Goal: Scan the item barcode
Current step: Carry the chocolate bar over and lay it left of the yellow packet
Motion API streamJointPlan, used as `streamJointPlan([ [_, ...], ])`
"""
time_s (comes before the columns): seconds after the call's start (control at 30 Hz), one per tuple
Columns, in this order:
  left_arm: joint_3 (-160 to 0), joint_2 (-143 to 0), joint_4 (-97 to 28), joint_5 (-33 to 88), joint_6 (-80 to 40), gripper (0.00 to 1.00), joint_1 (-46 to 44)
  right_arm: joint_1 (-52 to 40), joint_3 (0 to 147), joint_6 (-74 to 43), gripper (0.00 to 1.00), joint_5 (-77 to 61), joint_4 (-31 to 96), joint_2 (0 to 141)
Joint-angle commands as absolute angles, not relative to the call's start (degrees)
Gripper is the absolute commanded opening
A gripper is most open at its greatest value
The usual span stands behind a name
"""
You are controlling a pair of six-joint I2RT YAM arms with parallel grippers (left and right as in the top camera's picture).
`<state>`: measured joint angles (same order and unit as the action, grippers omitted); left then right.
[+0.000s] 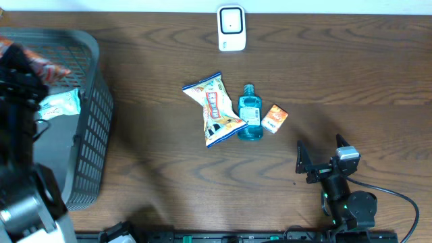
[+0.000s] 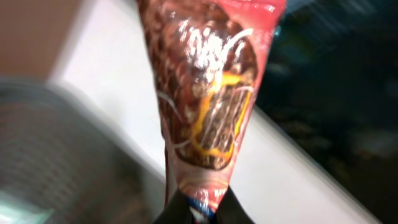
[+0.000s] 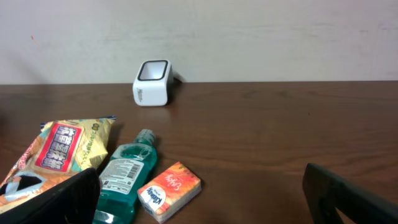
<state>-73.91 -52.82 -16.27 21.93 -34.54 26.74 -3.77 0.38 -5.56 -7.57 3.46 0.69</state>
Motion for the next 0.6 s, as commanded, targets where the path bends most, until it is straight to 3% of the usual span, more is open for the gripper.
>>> streamJointPlan([
  [0.0, -74.94, -50.28, -14.04, 27.00, -34.52, 0.07, 19.66, -4.12, 0.32, -5.06, 0.99, -7.18, 3.70, 0.38],
  [0.27, -74.65, -53.67, -22.70, 26.94, -26.63, 0.08, 1.43, -4.12, 0.32, -5.06, 0.99, -7.18, 3.70, 0.38],
  [0.57, -73.30, -69.08, -32.36, 22.90, -24.86, 0.07, -15.25, -4.12, 0.32, -5.06, 0.99, -7.18, 3.70, 0.38],
])
